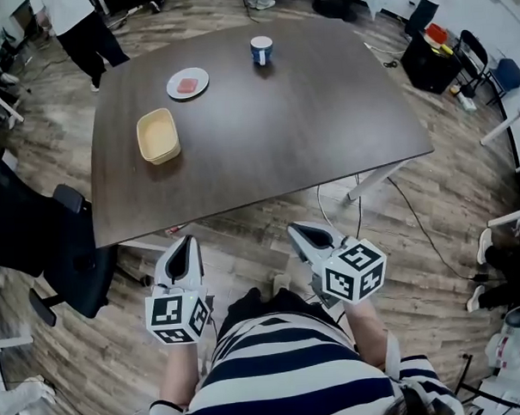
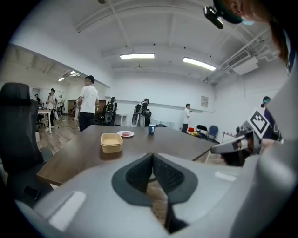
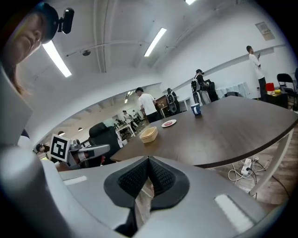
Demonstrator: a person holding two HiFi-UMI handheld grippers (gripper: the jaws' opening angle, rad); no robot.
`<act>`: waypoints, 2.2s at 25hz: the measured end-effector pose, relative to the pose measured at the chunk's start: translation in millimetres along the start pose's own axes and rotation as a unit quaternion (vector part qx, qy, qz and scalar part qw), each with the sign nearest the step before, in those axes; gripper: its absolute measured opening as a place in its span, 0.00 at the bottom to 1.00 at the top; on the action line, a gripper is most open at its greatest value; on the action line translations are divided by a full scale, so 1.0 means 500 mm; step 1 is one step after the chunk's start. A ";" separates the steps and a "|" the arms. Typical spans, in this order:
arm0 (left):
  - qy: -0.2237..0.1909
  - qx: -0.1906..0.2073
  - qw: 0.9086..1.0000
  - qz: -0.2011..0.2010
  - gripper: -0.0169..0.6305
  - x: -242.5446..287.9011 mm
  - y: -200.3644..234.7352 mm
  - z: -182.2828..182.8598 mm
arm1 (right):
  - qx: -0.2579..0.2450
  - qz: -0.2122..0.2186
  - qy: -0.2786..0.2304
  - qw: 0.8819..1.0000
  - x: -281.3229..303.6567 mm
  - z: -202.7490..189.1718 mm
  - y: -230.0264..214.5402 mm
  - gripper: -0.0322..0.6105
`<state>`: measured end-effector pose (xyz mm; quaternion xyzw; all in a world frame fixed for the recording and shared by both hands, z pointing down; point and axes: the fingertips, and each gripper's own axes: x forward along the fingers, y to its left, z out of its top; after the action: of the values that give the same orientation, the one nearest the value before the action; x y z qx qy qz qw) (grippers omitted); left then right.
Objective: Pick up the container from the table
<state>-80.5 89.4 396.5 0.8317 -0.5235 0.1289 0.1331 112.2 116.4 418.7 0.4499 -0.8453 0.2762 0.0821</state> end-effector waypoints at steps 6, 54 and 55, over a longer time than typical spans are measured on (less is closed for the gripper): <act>-0.015 -0.009 0.999 0.036 0.03 0.053 -0.020 0.026 | 0.003 0.027 -0.002 1.000 0.008 0.023 -0.062 0.05; 0.122 0.162 0.979 0.016 0.03 0.401 0.344 0.083 | -0.042 0.080 0.089 0.992 0.511 0.204 -0.079 0.05; 0.130 0.173 0.976 0.016 0.03 0.408 0.352 0.081 | -0.041 0.081 0.091 0.992 0.523 0.204 -0.079 0.05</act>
<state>-151.4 -169.2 445.9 0.8099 -0.4848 0.3260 0.0522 3.1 -143.3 450.1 0.3488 -0.8787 0.2866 0.1548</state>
